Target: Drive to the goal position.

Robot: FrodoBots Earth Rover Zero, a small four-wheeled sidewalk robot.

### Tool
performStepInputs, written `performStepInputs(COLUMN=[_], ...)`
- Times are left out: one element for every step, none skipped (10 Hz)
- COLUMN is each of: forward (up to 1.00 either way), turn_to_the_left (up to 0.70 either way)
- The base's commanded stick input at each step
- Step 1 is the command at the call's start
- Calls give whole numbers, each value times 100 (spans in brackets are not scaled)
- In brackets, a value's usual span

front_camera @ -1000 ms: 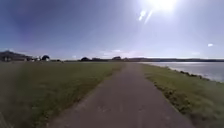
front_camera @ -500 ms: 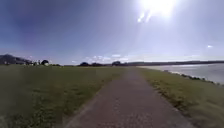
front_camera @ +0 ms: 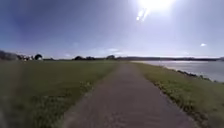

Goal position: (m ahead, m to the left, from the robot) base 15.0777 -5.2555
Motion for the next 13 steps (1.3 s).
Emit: performStepInputs(forward=[70,70,70,70,70,70,70,70,70,70,70,70,70], turn_to_the_left=[0,-3,-22,-27,0,0,0,0,0,0,0,0,0])
